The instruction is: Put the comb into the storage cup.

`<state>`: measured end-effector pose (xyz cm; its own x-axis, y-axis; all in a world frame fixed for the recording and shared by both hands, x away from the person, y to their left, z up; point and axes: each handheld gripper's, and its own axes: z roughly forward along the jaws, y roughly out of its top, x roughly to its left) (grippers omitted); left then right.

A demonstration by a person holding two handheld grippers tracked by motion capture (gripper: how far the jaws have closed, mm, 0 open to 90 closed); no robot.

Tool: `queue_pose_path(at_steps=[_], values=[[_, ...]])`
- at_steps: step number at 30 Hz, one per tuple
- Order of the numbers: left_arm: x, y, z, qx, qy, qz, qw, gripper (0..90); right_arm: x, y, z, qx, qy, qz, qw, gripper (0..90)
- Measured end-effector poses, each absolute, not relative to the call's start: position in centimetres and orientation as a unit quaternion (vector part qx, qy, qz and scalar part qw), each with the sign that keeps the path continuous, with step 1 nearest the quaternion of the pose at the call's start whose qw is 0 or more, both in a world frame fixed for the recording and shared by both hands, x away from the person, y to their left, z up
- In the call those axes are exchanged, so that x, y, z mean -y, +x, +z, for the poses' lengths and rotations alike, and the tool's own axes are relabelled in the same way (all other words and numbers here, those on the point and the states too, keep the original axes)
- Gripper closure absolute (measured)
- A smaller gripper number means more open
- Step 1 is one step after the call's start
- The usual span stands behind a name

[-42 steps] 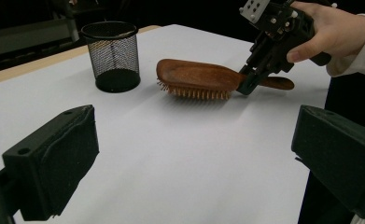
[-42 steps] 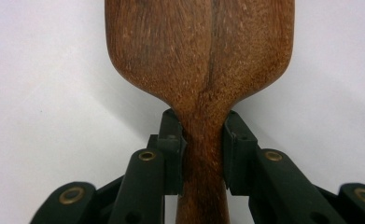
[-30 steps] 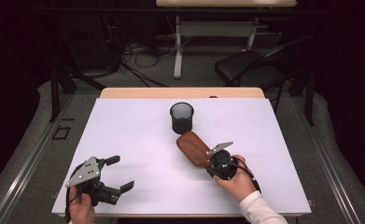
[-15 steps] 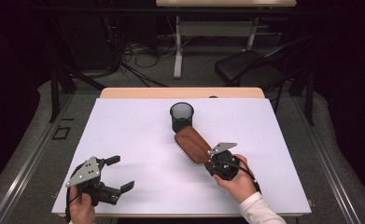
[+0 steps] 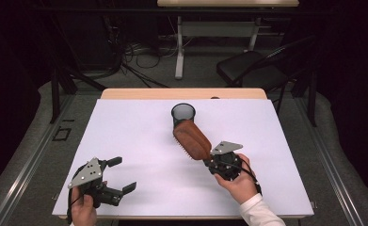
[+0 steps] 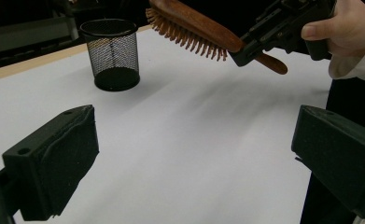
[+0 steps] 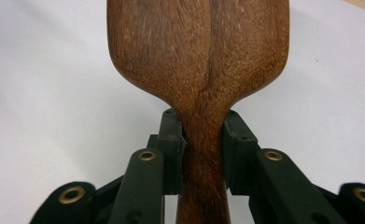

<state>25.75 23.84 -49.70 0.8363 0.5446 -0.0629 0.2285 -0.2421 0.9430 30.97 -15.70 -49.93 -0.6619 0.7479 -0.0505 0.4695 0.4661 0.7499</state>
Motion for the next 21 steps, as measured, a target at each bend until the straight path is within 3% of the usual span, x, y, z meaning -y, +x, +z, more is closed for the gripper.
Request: queue_pose_path(at_steps=[21], values=[[-23.9,25.9,-49.9,-0.251,0.775,0.139,0.563,0.7,14.7,31.9,-48.1,-0.807,0.349,0.427,0.213,72.1]])
